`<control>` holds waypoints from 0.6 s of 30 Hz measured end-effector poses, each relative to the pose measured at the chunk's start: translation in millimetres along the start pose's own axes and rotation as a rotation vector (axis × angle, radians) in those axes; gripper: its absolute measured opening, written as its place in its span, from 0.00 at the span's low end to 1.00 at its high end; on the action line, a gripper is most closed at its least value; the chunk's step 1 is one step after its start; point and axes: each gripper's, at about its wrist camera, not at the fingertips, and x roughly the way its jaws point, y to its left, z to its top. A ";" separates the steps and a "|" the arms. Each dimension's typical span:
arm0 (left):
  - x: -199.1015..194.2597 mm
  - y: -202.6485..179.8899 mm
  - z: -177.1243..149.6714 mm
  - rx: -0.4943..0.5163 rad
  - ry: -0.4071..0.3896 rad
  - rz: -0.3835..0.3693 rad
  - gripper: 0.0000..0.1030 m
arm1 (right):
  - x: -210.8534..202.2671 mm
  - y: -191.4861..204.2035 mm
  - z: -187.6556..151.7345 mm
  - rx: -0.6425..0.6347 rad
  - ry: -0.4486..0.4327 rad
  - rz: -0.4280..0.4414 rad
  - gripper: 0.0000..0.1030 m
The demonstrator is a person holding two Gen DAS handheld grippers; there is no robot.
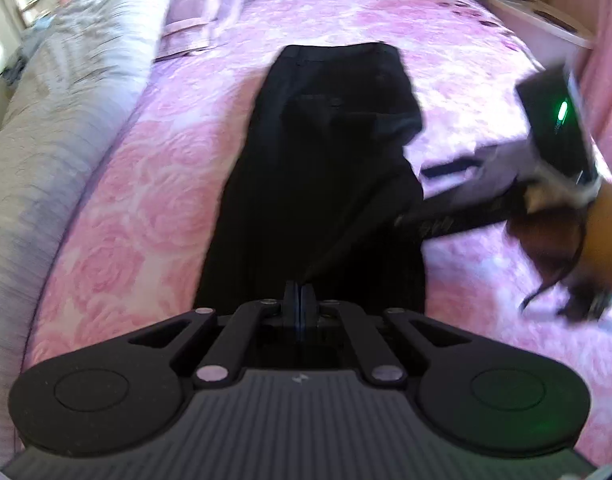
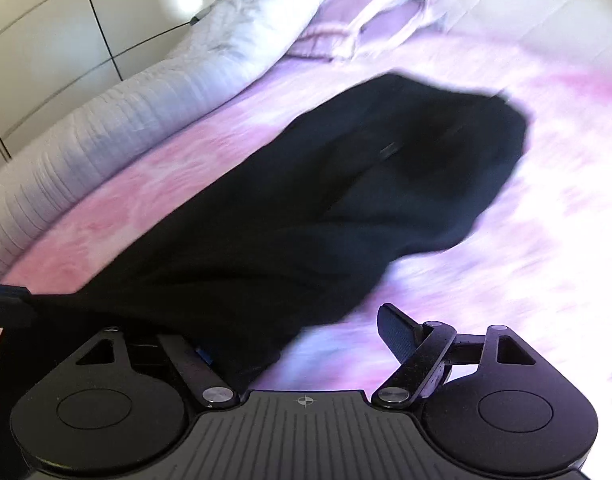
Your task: Fold clothes
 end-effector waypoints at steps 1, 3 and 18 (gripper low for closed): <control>1.4 -11.1 -1.1 0.046 0.002 -0.014 0.00 | -12.3 -2.6 0.7 -0.064 -0.015 -0.036 0.76; 4.9 -35.0 -5.0 0.144 0.011 -0.037 0.00 | -29.0 -0.4 -5.3 -0.184 -0.004 -0.074 0.69; 26.6 -113.7 -41.0 0.452 0.085 -0.054 0.00 | -57.1 -26.8 -16.4 -0.032 0.176 0.014 0.00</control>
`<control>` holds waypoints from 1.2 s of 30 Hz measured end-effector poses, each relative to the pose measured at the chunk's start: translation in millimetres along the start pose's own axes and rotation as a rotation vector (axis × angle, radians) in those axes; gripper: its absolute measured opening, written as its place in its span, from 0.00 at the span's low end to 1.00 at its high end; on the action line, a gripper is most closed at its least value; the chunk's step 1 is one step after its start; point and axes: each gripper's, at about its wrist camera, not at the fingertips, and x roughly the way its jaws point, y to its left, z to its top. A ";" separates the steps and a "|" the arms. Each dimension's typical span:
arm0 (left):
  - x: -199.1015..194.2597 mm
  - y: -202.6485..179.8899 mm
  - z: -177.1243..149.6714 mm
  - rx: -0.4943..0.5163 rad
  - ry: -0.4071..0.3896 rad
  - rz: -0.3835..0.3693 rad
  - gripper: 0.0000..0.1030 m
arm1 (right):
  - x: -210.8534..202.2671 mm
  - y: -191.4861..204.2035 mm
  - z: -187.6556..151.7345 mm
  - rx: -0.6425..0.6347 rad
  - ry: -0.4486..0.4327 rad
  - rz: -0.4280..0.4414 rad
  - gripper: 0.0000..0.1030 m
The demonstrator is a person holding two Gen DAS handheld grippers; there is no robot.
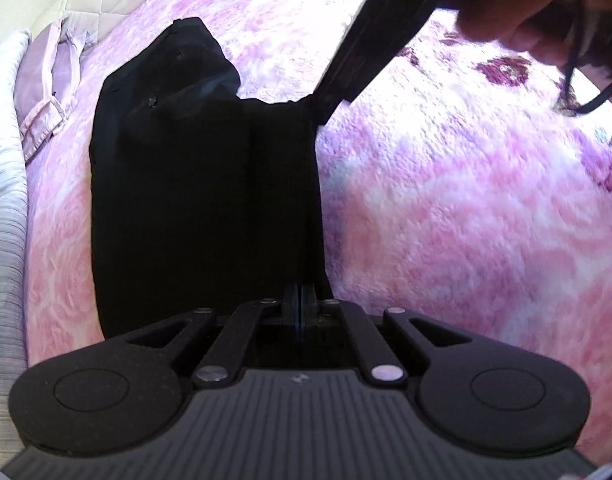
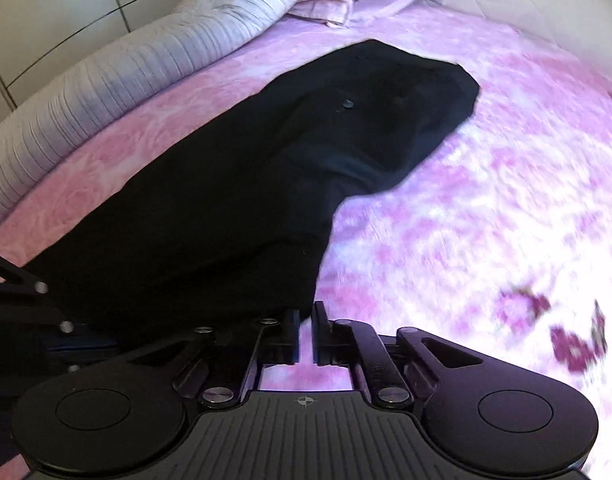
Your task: Fold clothes
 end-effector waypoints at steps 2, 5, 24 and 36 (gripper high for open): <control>-1.8 0.0 0.4 -0.031 0.025 -0.005 0.04 | -5.8 -8.2 -3.4 0.038 0.055 0.031 0.00; -15.9 0.5 4.8 -0.110 0.025 0.010 0.11 | -22.7 -15.0 -5.5 0.014 0.068 0.040 0.00; 82.4 -15.8 130.5 -0.308 0.111 0.349 0.45 | 17.6 -145.1 123.3 0.129 0.031 0.247 0.61; 40.9 24.1 116.0 -0.276 0.010 0.224 0.05 | 113.5 -259.3 233.2 0.457 0.149 0.425 0.21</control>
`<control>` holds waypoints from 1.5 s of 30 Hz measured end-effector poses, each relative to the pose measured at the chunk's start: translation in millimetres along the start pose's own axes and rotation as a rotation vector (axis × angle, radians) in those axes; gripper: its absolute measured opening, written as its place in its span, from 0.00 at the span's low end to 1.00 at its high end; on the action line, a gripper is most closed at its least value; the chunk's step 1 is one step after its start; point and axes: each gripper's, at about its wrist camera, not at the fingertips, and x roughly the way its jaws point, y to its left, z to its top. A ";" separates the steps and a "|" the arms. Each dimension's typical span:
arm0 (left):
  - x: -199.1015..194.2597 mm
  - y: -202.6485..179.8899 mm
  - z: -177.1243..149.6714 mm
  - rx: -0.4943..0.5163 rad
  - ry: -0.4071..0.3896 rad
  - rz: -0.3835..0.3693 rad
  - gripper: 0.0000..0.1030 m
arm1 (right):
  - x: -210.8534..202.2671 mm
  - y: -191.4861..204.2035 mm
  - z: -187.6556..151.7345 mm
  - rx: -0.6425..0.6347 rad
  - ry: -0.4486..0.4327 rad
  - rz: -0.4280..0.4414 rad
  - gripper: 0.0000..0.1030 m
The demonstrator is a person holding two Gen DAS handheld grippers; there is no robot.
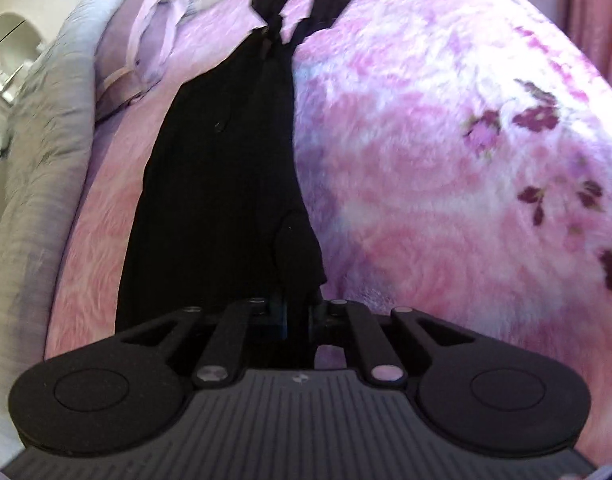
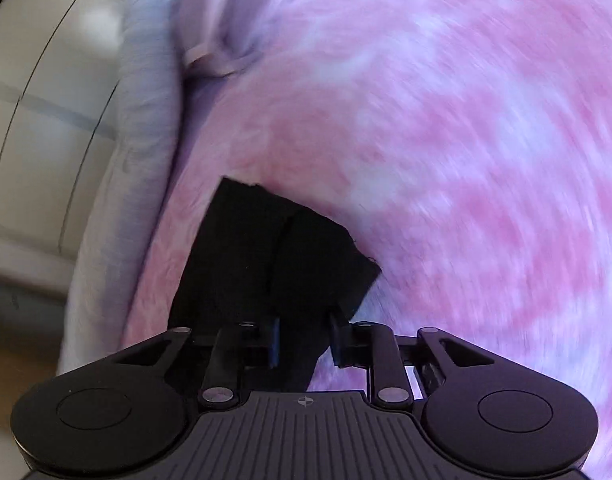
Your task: Fold clothes
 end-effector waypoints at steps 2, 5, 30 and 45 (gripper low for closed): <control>5.1 0.6 -0.7 0.031 0.012 -0.038 0.05 | 3.9 4.8 8.7 -0.013 0.020 -0.013 0.21; 13.0 -4.8 -1.2 0.032 0.049 -0.050 0.07 | 4.8 5.6 2.6 -0.037 0.011 -0.027 0.23; 3.7 -67.3 74.4 0.095 0.017 -0.035 0.06 | -70.9 -44.2 -11.7 0.053 -0.118 -0.095 0.13; -67.8 -34.9 -5.9 -0.194 0.118 -0.036 0.28 | -107.1 -17.8 -50.9 -0.205 -0.130 -0.315 0.36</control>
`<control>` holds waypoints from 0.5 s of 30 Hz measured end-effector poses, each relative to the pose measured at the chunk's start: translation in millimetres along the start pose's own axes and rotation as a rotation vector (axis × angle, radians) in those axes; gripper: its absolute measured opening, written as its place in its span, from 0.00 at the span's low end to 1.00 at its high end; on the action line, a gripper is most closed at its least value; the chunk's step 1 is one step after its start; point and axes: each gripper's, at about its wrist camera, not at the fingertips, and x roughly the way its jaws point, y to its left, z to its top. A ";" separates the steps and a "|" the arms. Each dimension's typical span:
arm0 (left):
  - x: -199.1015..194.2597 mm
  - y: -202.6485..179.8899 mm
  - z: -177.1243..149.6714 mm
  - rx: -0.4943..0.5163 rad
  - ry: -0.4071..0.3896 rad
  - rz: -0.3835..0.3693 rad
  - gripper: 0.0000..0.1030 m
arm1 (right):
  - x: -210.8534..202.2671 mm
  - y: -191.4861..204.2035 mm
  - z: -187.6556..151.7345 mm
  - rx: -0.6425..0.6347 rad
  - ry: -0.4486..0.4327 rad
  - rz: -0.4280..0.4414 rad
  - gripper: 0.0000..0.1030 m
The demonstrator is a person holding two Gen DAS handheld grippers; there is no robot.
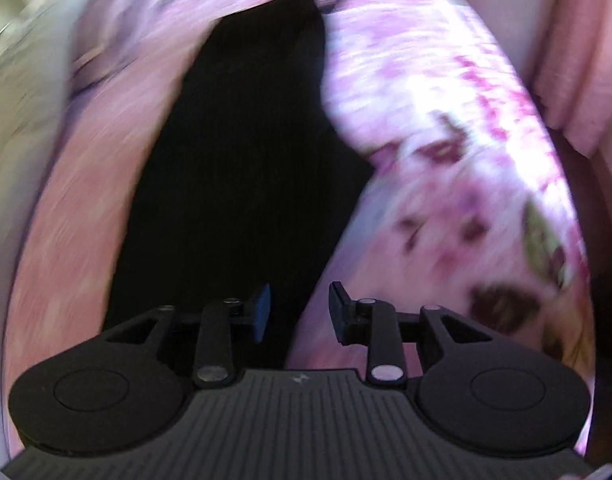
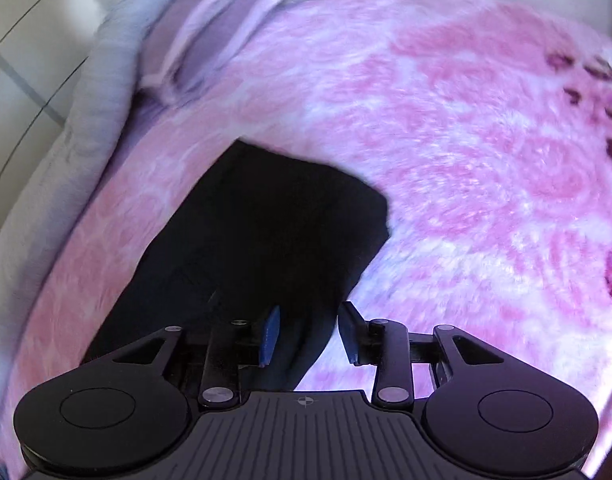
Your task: Fold clothes
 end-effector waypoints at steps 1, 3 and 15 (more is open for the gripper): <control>-5.3 12.7 -13.6 -0.034 0.024 0.033 0.30 | -3.5 10.6 -7.8 -0.031 0.011 0.010 0.36; -13.4 41.1 -43.7 -0.105 0.091 0.092 0.30 | -6.2 38.3 -28.1 -0.111 0.044 0.038 0.36; -41.8 173.3 -302.1 -0.433 0.348 0.248 0.34 | 21.3 233.4 -179.1 -0.487 0.213 0.200 0.38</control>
